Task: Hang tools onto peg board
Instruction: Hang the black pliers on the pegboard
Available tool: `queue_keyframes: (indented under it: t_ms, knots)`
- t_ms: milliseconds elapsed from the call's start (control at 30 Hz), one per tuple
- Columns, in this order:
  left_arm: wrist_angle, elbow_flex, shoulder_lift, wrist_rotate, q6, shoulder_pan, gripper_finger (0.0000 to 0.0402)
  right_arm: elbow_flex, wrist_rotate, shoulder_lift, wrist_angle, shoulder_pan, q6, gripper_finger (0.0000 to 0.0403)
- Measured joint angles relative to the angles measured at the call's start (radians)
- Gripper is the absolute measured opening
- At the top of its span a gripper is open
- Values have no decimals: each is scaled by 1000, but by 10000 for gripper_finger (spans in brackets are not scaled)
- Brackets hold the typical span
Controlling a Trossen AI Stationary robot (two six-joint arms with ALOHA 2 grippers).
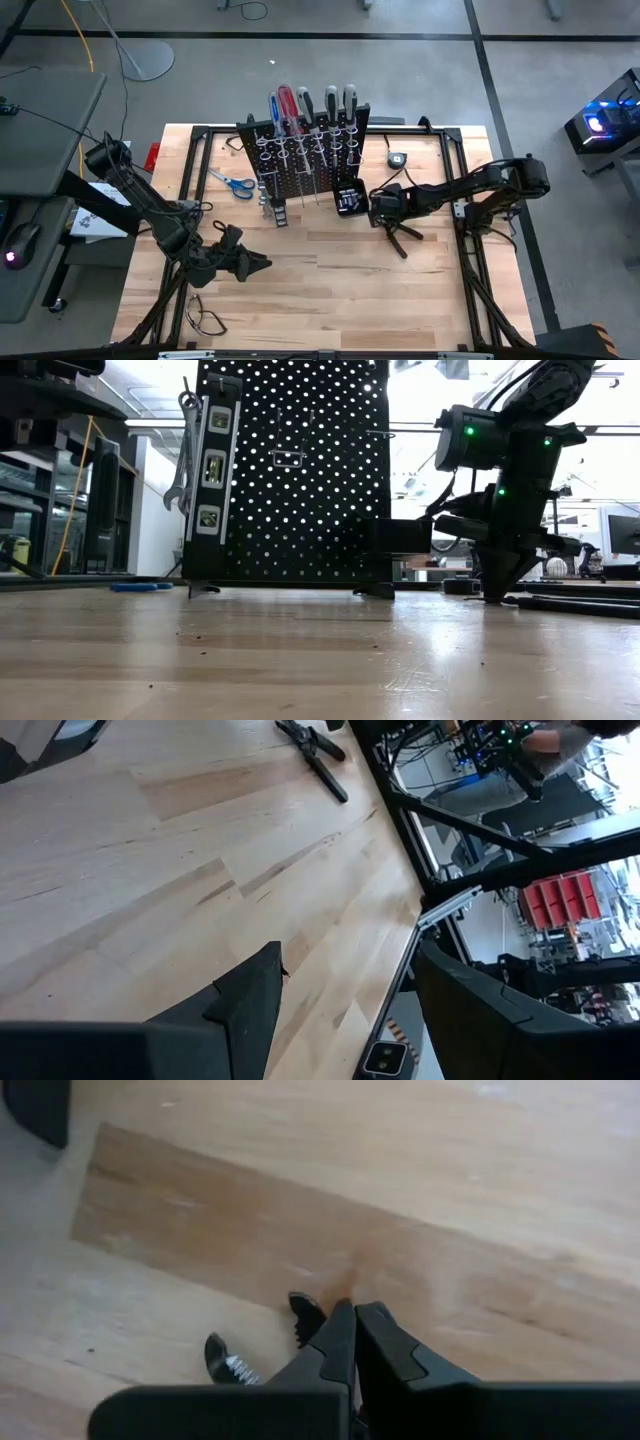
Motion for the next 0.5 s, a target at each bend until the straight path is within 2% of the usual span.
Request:
queue_keyframes:
  t_ms: [133, 367, 500]
  knots:
    - [-1, 0, 0, 1, 4, 0, 209, 2, -17, 21, 65, 74, 84, 0]
    - [-3, 0, 0, -1, 32, 0, 209, 1, -82, 26, 235, 273, 286, 0]
    - [1, 0, 0, -2, 32, 4, 209, 1, -30, 29, 315, 374, 406, 0]
